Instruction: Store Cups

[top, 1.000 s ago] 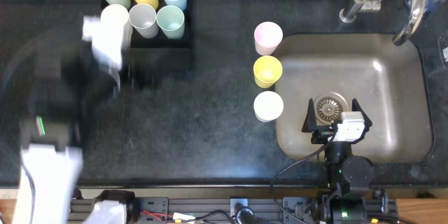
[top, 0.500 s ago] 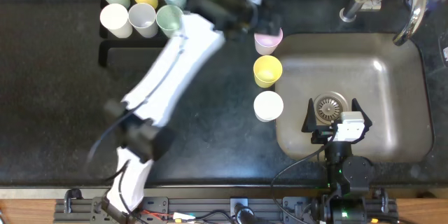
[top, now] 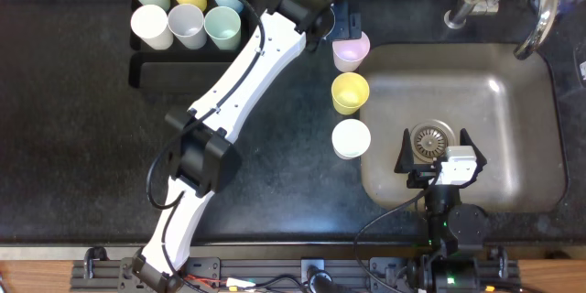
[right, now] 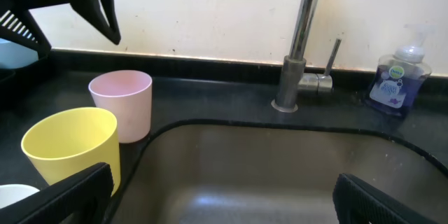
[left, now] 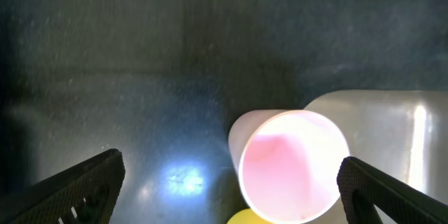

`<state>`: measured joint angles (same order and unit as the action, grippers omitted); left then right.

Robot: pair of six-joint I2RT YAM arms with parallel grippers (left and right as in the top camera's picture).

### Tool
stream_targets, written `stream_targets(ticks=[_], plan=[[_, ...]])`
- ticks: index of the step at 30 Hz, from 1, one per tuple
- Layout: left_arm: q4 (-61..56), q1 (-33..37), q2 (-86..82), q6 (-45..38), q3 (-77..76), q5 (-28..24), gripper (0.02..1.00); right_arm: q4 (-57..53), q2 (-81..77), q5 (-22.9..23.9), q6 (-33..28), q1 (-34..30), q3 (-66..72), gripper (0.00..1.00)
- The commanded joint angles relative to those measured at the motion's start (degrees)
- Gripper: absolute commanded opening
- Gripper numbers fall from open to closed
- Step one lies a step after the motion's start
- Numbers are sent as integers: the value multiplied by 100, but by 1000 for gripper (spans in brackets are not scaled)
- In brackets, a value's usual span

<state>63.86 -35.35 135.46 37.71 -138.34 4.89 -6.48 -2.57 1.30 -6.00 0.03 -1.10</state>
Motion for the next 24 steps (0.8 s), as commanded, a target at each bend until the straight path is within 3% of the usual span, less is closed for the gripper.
stream_targets(ticks=[1, 24], plan=[[343, -4, 109, 157, -142, 33, 1000, 39, 33, -24, 0, 4, 2, 996], [605, -7, 505, 313, -140, -525, 1000, 39, 33, -24, 0, 4, 4, 998]])
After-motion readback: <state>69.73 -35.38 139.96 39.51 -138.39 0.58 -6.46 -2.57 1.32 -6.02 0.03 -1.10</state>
